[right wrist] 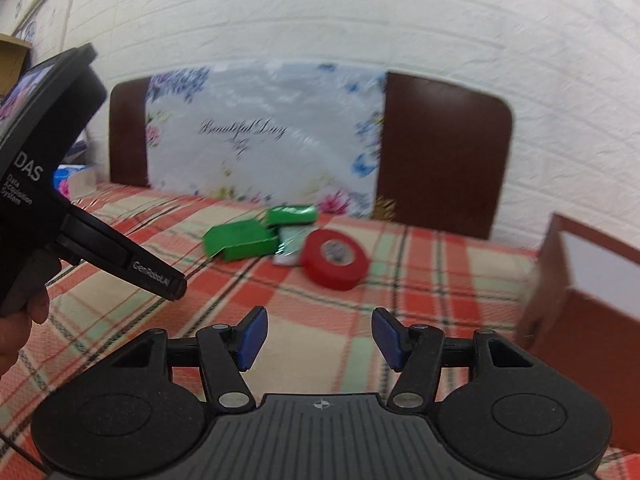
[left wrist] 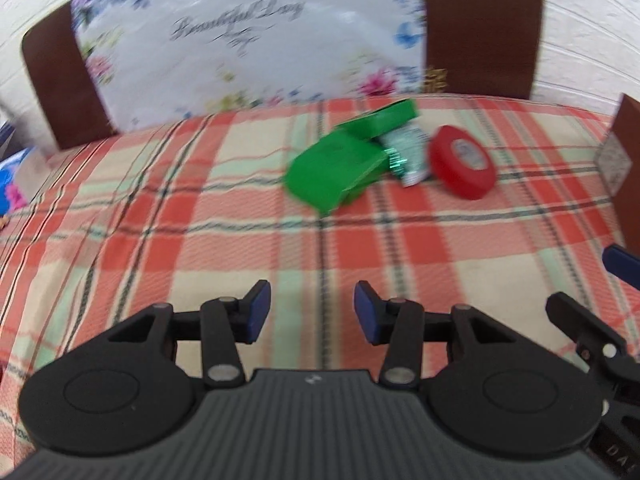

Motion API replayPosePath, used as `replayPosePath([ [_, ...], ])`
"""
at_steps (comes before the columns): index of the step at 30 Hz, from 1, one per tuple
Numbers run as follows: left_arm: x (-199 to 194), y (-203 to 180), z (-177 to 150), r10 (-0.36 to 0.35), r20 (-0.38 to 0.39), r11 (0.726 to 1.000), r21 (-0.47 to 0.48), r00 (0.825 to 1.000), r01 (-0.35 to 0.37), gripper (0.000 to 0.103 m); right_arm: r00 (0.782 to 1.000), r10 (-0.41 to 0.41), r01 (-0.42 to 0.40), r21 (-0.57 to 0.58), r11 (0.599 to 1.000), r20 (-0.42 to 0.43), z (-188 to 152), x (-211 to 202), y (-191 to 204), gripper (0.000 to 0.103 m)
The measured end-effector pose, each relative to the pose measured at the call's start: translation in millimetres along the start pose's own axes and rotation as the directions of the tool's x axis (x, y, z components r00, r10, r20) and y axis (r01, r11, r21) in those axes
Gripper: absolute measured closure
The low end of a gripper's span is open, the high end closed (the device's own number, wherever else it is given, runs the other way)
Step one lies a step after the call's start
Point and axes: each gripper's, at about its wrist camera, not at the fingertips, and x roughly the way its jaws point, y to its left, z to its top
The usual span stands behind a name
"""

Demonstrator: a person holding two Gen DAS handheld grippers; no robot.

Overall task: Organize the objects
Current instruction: 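Grasp the small green card box with the right gripper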

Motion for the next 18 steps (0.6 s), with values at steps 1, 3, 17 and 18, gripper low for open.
replayPosePath([
  [1, 5, 10, -2, 0.010, -0.008, 1.000, -0.017, 1.000, -0.010, 0.054, 1.000, 0.014, -0.014, 0.002, 1.000, -0.016, 1, 6, 5, 0.047],
  [3, 13, 30, -7, 0.037, -0.013, 0.998, -0.051, 0.999, -0.038, 0.049, 0.998, 0.038, -0.037, 0.006, 0.999, -0.044, 5, 19, 14, 0.047],
  [17, 20, 99, -35, 0.079, 0.172, 0.964, -0.264, 0.982, -0.032, 0.020, 0.994, 0.041, -0.037, 0.037, 0.999, -0.106, 55, 134, 73, 0.031],
  [18, 21, 101, -36, 0.072, 0.176, 0.963, -0.269, 0.982, -0.022, 0.019, 0.995, 0.014, -0.012, 0.021, 1.000, -0.094, 58, 142, 73, 0.025],
])
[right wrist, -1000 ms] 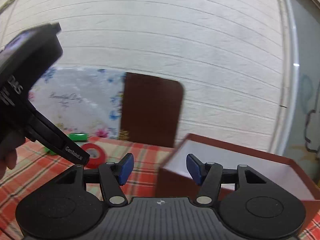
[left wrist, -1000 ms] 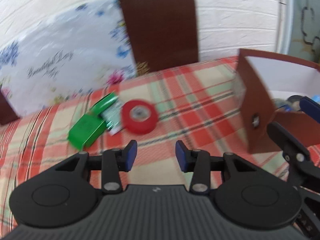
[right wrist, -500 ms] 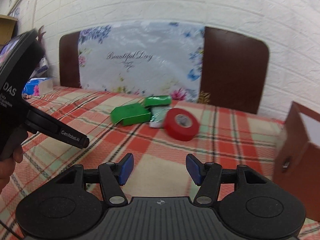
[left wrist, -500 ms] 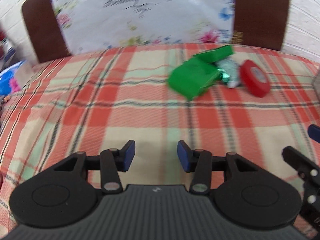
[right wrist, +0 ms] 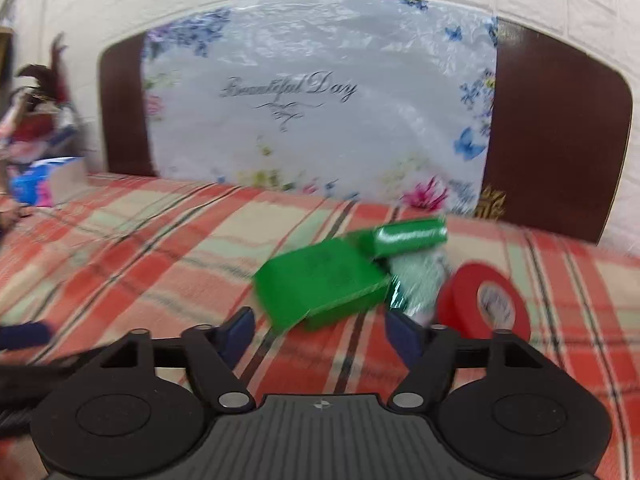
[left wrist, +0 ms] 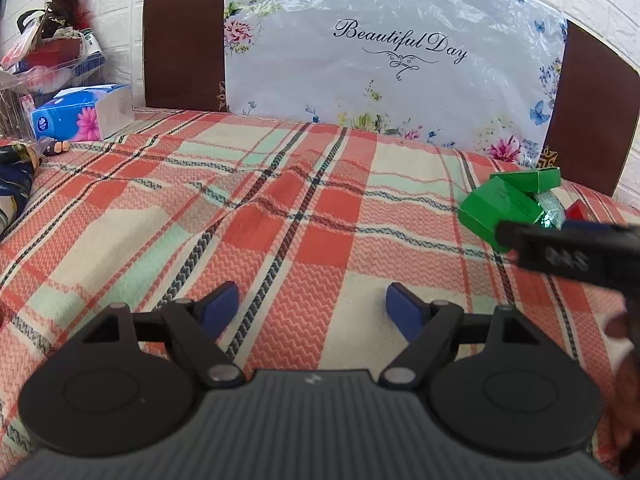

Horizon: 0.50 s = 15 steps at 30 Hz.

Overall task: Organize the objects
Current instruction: 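Grasp the small green card box with the right gripper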

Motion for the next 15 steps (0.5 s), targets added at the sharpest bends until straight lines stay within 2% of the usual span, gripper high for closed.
replayPosePath([
  [2, 0, 3, 0, -0.013, 0.006, 1.000, -0.015, 1.000, 0.013, 0.019, 1.000, -0.012, 0.012, -0.034, 0.999, -0.002, 7, 16, -2, 0.026],
  [5, 1, 6, -1, -0.030, 0.014, 0.999, -0.033, 0.999, 0.031, 0.018, 0.998, 0.054, -0.057, -0.081, 0.995, -0.034, 13, 35, -6, 0.024],
  [7, 2, 6, -1, -0.032, 0.016, 0.999, -0.040, 0.999, 0.033, 0.018, 0.996, 0.080, -0.086, -0.127, 0.988, -0.048, 14, 39, -5, 0.032],
  [10, 2, 6, 0, -0.032, 0.016, 0.999, -0.039, 0.999, 0.033, 0.017, 0.992, 0.111, -0.119, -0.141, 0.983, -0.063, 8, 26, -3, 0.038],
  [13, 3, 5, -1, -0.028, 0.013, 0.999, -0.028, 1.000, 0.028, 0.017, 0.995, 0.094, -0.101, -0.211, 0.972, -0.041, -16, -2, 4, 0.043],
  [15, 3, 4, 0, -0.025, 0.008, 1.000, -0.015, 1.000, 0.025, 0.016, 0.994, 0.102, -0.107, -0.198, 0.974, -0.034, -30, -27, -1, 0.045],
])
